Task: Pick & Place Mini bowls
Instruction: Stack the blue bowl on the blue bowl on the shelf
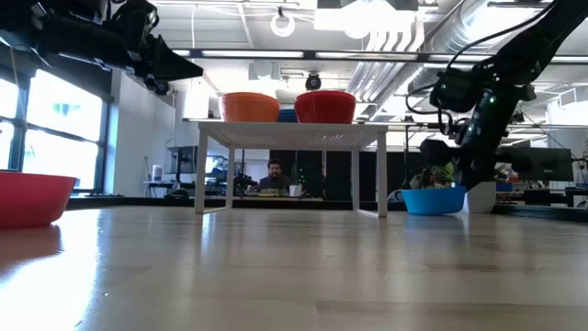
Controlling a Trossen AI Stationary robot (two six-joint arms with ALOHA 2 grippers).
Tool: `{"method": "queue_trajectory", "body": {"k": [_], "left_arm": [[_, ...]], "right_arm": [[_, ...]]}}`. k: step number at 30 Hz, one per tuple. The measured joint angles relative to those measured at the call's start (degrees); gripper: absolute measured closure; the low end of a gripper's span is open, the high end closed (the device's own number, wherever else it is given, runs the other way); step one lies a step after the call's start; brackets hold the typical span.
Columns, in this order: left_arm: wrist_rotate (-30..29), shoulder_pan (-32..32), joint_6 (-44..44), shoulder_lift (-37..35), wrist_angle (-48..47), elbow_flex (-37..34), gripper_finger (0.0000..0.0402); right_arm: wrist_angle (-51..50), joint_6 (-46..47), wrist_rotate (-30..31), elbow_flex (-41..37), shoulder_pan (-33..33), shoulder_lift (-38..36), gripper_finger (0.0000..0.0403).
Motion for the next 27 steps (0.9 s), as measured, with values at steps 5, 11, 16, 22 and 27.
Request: {"method": "queue_trajectory", "body": {"k": [5, 11, 16, 22, 27], "left_arm": [[0.0, 0.0, 0.0, 0.0, 0.0, 0.0, 0.0402], [1.6, 0.0, -0.3, 0.0, 0.0, 0.0, 0.0402], [2.5, 0.0, -0.3, 0.0, 0.0, 0.0, 0.0402], [2.4, 0.0, -0.3, 0.0, -0.1, 0.0, 0.0401], [2.3, 0.0, -0.1, 0.0, -0.1, 0.0, 0.0401]], "right_arm": [[-1.5, -7.0, -3.0, 1.6, 0.0, -0.6, 0.0395], [-5.1, -12.8, -3.1, 4.3, 0.0, -0.5, 0.0345], [-8.9, -25.1, -4.1, 10.7, 1.9, -0.6, 0.0280], [-9.1, -46.5, -12.8, 11.4, 10.3, -0.6, 0.0257], [-8.2, -46.1, -8.5, 9.7, 15.1, 0.7, 0.0272]]}}
